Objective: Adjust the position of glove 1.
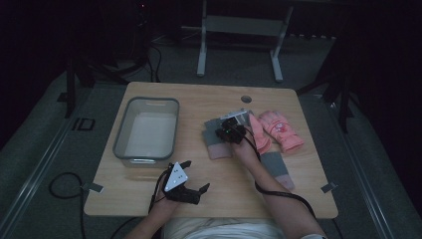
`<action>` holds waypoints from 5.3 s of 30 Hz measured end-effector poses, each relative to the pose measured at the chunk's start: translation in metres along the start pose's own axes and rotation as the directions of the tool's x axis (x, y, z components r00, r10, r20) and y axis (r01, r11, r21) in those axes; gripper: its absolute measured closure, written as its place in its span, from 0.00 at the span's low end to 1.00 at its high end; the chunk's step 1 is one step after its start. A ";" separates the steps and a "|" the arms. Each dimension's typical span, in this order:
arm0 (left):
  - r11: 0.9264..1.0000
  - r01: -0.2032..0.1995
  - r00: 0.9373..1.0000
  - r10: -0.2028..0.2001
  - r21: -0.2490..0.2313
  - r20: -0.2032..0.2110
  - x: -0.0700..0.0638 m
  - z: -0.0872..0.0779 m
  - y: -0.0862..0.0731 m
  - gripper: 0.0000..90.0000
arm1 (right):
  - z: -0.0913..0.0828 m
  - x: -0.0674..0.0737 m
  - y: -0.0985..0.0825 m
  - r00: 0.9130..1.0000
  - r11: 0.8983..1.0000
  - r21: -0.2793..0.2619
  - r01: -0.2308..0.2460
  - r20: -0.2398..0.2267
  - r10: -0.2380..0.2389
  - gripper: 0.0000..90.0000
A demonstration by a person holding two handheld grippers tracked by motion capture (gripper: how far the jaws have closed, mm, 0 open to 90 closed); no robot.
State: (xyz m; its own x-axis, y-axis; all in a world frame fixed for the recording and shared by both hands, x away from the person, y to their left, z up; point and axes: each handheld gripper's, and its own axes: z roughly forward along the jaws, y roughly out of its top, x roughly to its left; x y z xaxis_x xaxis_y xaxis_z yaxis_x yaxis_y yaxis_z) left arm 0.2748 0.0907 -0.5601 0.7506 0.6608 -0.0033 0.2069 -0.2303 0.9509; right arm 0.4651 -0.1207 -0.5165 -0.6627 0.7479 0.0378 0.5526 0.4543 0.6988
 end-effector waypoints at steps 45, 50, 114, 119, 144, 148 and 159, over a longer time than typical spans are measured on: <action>0.999 0.028 1.000 -0.028 -0.017 0.002 0.002 -0.001 -0.001 0.00 | -0.082 0.054 -0.101 0.976 0.976 -0.034 -0.215 0.021 0.216 0.96; 0.999 0.028 1.000 -0.028 -0.016 0.006 0.003 -0.001 -0.001 0.00 | -0.072 0.051 -0.107 0.974 0.974 -0.014 -0.227 0.019 0.227 0.95; 1.000 0.024 1.000 -0.024 -0.020 0.006 0.002 -0.001 0.000 0.00 | -0.142 -0.070 -0.172 0.998 0.999 0.042 -0.007 0.064 0.004 0.96; 1.000 0.022 1.000 -0.022 -0.020 0.006 0.002 0.000 0.000 0.00 | -0.166 -0.049 -0.161 0.994 0.999 -0.020 -0.043 0.096 0.044 0.96; 1.000 0.015 1.000 -0.014 -0.016 0.004 0.001 0.000 0.000 0.00 | -0.163 -0.017 -0.163 0.939 0.960 -0.078 -0.268 0.202 0.279 0.95; 1.000 0.015 1.000 -0.015 -0.017 0.005 0.001 0.000 0.000 0.00 | -0.153 -0.022 -0.173 0.934 0.957 -0.042 -0.286 0.212 0.289 0.95; 1.000 0.014 1.000 -0.014 -0.016 0.008 0.001 0.000 0.000 0.00 | -0.142 -0.030 -0.181 0.930 0.953 -0.019 -0.302 0.212 0.299 0.87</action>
State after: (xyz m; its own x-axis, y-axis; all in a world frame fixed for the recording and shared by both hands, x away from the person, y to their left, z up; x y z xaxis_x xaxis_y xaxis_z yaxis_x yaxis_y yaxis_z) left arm 0.2755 0.0913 -0.5603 0.7528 0.6580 -0.0190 0.2074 -0.2096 0.9555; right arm 0.3132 -0.2936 -0.5429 -0.3438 0.9345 0.0927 0.7176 0.1977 0.6678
